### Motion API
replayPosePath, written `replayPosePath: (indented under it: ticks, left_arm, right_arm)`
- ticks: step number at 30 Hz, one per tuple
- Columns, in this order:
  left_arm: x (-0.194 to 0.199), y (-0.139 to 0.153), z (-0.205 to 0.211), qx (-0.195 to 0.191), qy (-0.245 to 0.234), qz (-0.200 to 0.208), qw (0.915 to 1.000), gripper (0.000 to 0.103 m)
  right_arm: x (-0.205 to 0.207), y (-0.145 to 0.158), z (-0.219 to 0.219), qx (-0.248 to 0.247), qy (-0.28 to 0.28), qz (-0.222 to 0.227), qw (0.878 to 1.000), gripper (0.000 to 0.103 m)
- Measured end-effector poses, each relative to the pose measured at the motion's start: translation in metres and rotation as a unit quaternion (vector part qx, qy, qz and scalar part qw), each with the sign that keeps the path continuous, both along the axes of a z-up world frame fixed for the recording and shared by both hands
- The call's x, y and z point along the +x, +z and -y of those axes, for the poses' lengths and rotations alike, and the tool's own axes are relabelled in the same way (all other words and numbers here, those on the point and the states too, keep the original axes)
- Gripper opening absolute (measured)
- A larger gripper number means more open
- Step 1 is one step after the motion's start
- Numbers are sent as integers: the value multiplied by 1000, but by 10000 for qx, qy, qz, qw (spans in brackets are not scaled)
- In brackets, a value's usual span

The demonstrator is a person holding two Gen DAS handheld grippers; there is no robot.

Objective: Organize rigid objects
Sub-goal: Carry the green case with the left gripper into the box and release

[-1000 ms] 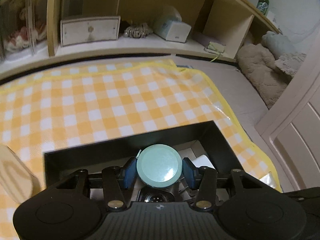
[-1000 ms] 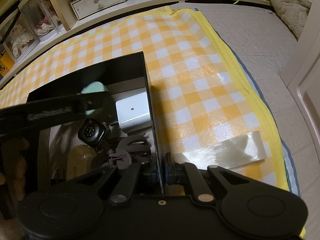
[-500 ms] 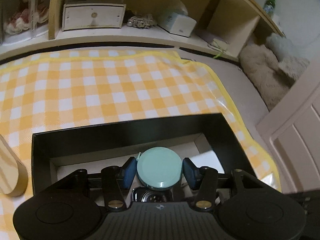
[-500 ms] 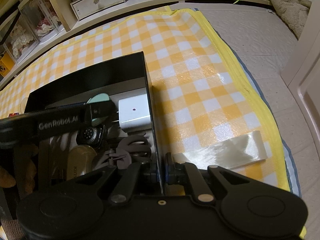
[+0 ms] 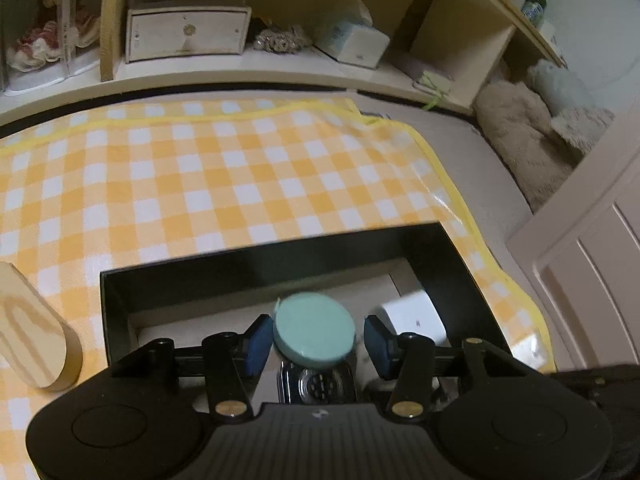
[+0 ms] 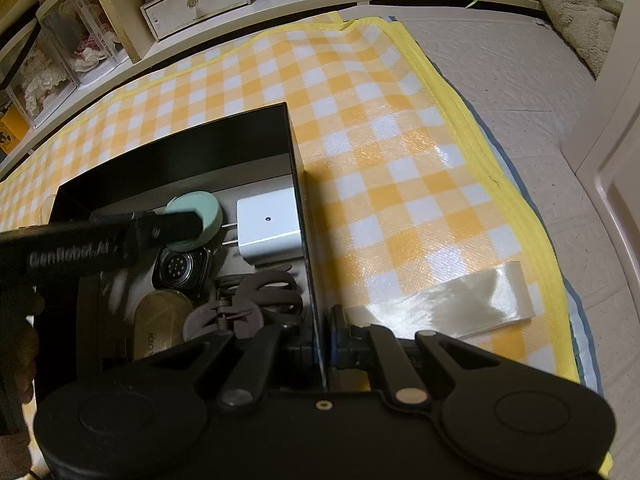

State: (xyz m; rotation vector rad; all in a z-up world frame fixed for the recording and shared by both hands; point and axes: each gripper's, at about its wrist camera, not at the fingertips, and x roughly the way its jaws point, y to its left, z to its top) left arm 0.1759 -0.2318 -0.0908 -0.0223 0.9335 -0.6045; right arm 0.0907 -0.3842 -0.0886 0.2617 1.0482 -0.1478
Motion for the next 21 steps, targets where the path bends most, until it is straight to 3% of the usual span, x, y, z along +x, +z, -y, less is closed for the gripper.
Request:
replayPosePath:
  ticks: [5,13,15,21]
  left_arm:
    - [-7,-2,1,185,-240,-52,9995,21]
    - [-5,-4,7,182,-343,30,9992,21]
    - [-6,-4,8,209,-388,8,9990,11]
    - [-10,-3,9,317,-536,-70,9980,7]
  right_arm:
    - [-1,0,0,-5,-6,-1,10000,6]
    - [0,-1,1,-5,-29,-1,10000,6]
    - [0,-2,1,-1,-31,-2,10000,6]
    - [0,-2,1,9,-39,1,10000,6]
